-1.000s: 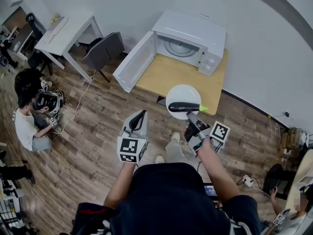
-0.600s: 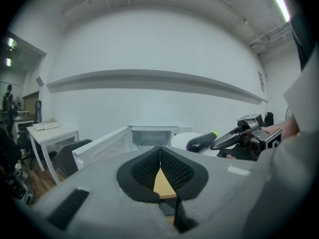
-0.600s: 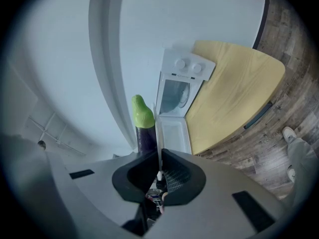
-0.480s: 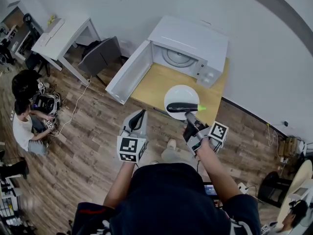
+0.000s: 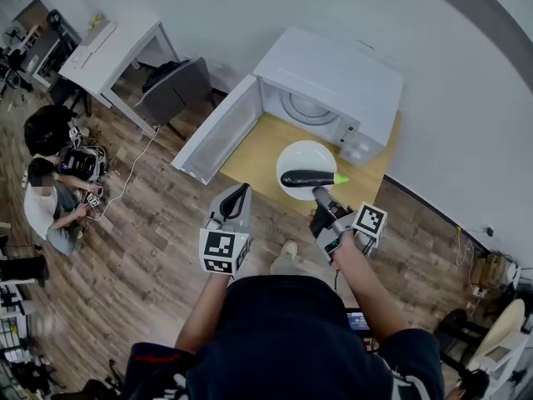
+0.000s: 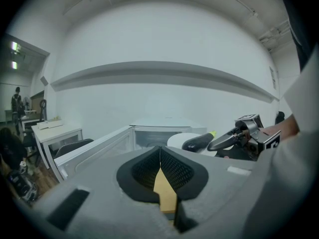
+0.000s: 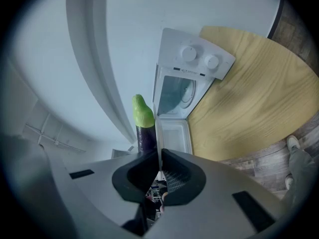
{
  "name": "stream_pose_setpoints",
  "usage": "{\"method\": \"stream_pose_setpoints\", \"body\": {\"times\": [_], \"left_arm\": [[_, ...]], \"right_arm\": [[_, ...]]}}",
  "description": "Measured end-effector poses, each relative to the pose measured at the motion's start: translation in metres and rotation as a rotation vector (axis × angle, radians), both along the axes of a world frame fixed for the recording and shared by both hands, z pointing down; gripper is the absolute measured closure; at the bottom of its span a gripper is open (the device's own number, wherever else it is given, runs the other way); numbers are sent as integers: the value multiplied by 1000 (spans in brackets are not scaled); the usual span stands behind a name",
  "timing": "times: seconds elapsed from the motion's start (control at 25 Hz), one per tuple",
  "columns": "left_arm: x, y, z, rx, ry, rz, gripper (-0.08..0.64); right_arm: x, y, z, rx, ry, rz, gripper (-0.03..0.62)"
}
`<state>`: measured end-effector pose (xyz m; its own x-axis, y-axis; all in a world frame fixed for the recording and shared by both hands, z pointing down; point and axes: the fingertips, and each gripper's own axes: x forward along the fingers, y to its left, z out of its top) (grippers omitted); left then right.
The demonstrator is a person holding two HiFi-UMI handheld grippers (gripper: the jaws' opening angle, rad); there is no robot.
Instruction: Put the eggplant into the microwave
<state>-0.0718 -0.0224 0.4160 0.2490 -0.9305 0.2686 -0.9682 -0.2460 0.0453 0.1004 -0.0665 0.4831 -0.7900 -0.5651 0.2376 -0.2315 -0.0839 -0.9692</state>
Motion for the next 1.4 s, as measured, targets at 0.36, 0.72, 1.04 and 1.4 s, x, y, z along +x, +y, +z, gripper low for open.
{"method": "stream_pose_setpoints", "body": {"times": [0.36,0.72,1.04,1.4], "left_arm": [[13,-38,11,-23,-14,-24,541],[10,-60,22,-44,-20,13,541],[-6,-89,21,-39,-45,135,541],[-32,-113,35,-86,-69,232,541]], "right_arm": [[4,-42,14,-25,-3,-40,571],[0,-61,27,-50,-16,15,571],[-23,-78,40,-51,-20,100,571],[-47,-111,65,-15,-43,198,570]]}}
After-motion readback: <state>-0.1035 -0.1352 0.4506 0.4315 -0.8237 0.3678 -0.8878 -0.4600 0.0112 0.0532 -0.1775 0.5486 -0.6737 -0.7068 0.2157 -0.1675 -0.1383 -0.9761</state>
